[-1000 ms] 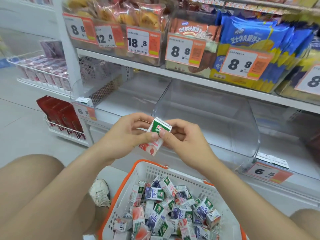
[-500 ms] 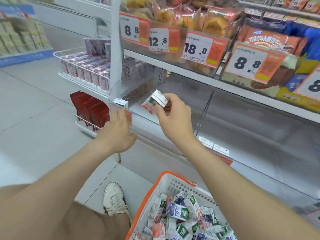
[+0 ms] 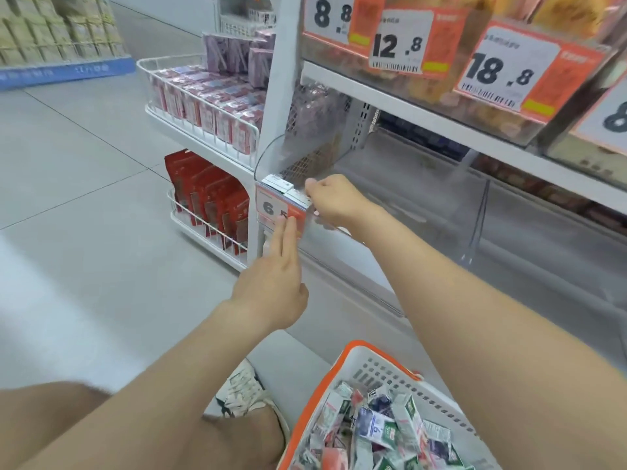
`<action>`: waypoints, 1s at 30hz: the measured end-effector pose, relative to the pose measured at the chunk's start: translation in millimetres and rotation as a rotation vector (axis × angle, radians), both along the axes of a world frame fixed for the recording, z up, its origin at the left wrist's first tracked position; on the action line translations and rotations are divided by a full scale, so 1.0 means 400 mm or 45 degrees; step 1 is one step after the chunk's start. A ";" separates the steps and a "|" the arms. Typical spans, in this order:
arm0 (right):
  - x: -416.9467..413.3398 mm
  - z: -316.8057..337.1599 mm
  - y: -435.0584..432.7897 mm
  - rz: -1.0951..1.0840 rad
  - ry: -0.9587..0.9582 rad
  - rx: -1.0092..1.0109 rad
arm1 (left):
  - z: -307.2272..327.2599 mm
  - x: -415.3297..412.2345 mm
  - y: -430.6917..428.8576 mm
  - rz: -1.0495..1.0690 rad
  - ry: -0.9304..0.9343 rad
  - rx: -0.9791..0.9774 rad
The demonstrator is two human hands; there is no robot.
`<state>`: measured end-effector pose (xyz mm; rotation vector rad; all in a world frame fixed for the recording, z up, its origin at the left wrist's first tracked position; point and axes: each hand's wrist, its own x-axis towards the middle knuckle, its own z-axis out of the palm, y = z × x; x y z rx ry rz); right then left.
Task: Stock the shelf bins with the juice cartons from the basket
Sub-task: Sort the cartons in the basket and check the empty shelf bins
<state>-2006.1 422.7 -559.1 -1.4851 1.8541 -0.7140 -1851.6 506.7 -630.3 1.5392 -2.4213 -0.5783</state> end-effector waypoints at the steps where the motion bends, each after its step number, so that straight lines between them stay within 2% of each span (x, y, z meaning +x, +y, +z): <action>1: 0.007 0.005 -0.008 -0.005 -0.037 0.008 | -0.003 -0.001 0.002 -0.015 0.003 -0.002; 4: 0.028 0.006 -0.036 0.019 -0.205 0.117 | 0.002 -0.004 0.009 -0.029 -0.008 0.023; 8: 0.015 0.005 -0.030 0.046 -0.304 0.203 | 0.018 -0.005 0.016 -0.014 -0.043 0.066; 10: 0.008 0.008 -0.015 0.103 -0.283 0.210 | 0.023 -0.008 0.020 -0.001 -0.075 0.070; 11: 0.013 0.017 0.003 0.141 -0.192 0.173 | 0.025 -0.012 0.022 0.002 -0.104 0.055; 14: 0.017 0.031 0.075 0.207 0.303 -0.191 | 0.031 -0.022 0.040 0.042 -0.199 -0.011; 15: 0.013 0.035 0.114 0.203 0.389 -0.332 | 0.029 -0.026 0.048 0.077 -0.231 -0.051; 18: -0.020 0.029 0.267 0.197 0.480 -0.712 | 0.036 -0.049 0.093 0.102 -0.259 -0.146; 20: -0.045 0.025 0.407 0.258 0.504 -0.791 | 0.028 -0.078 0.136 -0.055 -0.254 -0.151; 22: -0.074 0.008 0.551 0.333 0.594 -0.676 | 0.014 -0.110 0.187 -0.264 -0.281 -0.094; 25: -0.133 -0.049 0.721 0.396 0.686 -0.376 | -0.023 -0.153 0.257 -0.540 -0.463 0.025; 28: -0.208 -0.131 0.830 0.442 0.725 -0.024 | -0.086 -0.207 0.314 -0.804 -0.670 0.205; 30: -0.255 -0.186 0.878 0.470 0.759 0.131 | -0.134 -0.243 0.347 -0.913 -0.721 0.344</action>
